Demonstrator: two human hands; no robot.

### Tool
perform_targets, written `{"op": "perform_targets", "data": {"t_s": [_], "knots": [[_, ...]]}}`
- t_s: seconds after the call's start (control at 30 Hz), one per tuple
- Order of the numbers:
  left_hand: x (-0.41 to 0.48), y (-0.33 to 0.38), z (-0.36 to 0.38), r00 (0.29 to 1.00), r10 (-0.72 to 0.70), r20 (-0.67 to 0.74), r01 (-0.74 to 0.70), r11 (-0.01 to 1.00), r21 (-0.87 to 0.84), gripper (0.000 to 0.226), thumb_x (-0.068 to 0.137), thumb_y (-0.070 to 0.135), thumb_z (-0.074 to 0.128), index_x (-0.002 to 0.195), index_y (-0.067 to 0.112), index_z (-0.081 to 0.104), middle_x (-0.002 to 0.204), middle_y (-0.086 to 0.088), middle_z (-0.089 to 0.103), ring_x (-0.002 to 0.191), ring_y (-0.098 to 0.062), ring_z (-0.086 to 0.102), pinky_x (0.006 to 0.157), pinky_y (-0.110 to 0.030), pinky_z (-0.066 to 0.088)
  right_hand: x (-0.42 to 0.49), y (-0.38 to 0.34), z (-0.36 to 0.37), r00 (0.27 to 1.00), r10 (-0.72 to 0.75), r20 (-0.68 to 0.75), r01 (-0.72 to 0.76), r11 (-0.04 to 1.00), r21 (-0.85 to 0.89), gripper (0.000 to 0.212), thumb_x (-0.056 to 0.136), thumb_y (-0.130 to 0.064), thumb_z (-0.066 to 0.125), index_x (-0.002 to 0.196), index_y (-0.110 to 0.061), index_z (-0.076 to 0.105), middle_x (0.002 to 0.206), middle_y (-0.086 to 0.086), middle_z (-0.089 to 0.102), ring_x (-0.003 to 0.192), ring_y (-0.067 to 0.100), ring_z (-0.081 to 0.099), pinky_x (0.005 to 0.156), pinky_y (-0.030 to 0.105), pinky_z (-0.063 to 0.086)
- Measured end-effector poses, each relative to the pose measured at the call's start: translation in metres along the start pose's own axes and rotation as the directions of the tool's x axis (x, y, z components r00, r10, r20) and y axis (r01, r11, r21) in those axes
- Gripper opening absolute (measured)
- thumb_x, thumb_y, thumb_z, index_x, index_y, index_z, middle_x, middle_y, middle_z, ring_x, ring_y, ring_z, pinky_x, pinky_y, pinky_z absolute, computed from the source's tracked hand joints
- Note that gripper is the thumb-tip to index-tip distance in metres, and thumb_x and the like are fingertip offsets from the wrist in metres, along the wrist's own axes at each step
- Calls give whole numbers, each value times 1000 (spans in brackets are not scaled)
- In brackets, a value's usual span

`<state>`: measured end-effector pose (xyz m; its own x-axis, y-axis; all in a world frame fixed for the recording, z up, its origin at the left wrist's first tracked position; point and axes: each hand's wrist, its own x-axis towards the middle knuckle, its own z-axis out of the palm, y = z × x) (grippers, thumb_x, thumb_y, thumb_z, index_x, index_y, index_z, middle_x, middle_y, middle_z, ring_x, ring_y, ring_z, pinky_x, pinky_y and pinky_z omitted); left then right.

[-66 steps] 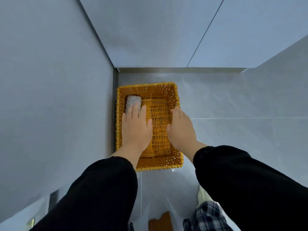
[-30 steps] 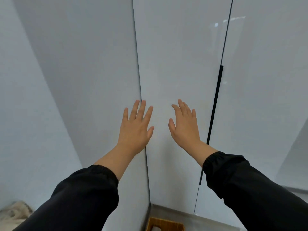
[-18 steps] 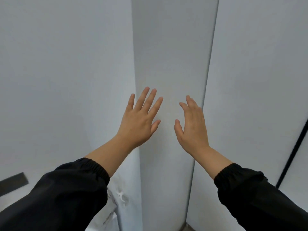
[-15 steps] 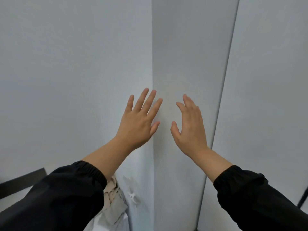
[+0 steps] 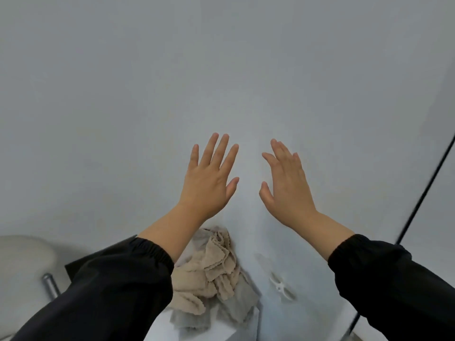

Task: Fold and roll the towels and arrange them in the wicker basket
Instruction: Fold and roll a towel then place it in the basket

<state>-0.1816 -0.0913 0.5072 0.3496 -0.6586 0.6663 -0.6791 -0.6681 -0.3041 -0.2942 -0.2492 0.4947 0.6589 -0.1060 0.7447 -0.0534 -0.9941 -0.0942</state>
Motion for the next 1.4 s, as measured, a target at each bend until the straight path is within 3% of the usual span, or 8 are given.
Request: {"op": "perform_targets", "data": {"t_s": [0.23, 0.4, 0.7, 0.87, 0.97, 1.13, 1.27, 1.4], "knots": [[-44, -91, 79, 983, 4, 186, 14, 995, -97, 67, 96, 47, 29, 153, 17, 9, 160, -10, 5, 148, -29, 0, 116, -51, 3, 34, -65, 106, 971, 88, 224, -69, 993, -95, 59, 87, -15, 54, 141, -4, 35, 157, 15, 20, 146, 28, 14, 117, 44, 5], [-83, -108, 135, 962, -6, 274, 57, 982, -182, 66, 93, 43, 39, 150, 12, 24, 158, -14, 19, 146, -32, 15, 113, -56, 17, 15, -76, 168, 939, 100, 329, -63, 991, -120, 58, 87, -14, 54, 140, -2, 36, 155, 17, 23, 145, 31, 19, 117, 47, 9], [-179, -90, 234, 850, -111, 514, 234, 955, -182, 64, 97, 43, 30, 153, 16, 12, 160, -11, 5, 148, -29, 0, 116, -54, 6, -67, -62, 300, 849, 67, 524, -49, 998, -48, 52, 93, -21, 47, 139, 0, 37, 153, 19, 27, 143, 34, 22, 116, 52, 17], [-242, -57, 299, 753, -195, 628, 357, 924, -141, 64, 99, 41, 26, 153, 18, 0, 161, -8, -7, 147, -26, -10, 117, -50, 0, -139, -52, 377, 838, 43, 543, -71, 997, 30, 61, 92, -25, 44, 146, -2, 29, 157, 13, 20, 146, 27, 13, 116, 39, 0], [-307, -25, 349, 701, -226, 676, 421, 897, -137, 65, 95, 43, 21, 153, 16, 10, 161, -10, 3, 148, -28, 0, 117, -52, 8, -201, -48, 424, 827, 34, 562, -89, 994, 71, 61, 87, -31, 33, 139, 1, 40, 148, 19, 37, 139, 33, 32, 114, 49, 18], [-386, 13, 419, 703, -162, 693, 381, 908, -174, 68, 90, 46, 8, 153, 18, 7, 161, -8, 2, 148, -26, 0, 117, -51, 11, -291, -36, 485, 850, -97, 517, 48, 993, 107, 52, 84, -26, 40, 131, -5, 45, 147, 16, 39, 141, 28, 27, 115, 55, 15], [-432, 34, 471, 775, -133, 618, 340, 912, -230, 63, 95, 44, 28, 150, 16, 21, 158, -9, 19, 146, -25, 12, 114, -53, 20, -337, -28, 528, 855, -217, 471, 186, 976, 113, 55, 84, -30, 49, 134, -7, 43, 148, 14, 38, 143, 28, 25, 115, 58, 15], [-456, 43, 512, 832, -184, 523, 356, 901, -249, 62, 95, 41, 29, 151, 14, 20, 159, -8, 15, 147, -21, 6, 116, -48, 9, -357, -20, 561, 891, -251, 378, 242, 968, 70, 60, 86, -36, 51, 136, -2, 45, 151, 16, 34, 143, 29, 24, 115, 56, 15]]}}
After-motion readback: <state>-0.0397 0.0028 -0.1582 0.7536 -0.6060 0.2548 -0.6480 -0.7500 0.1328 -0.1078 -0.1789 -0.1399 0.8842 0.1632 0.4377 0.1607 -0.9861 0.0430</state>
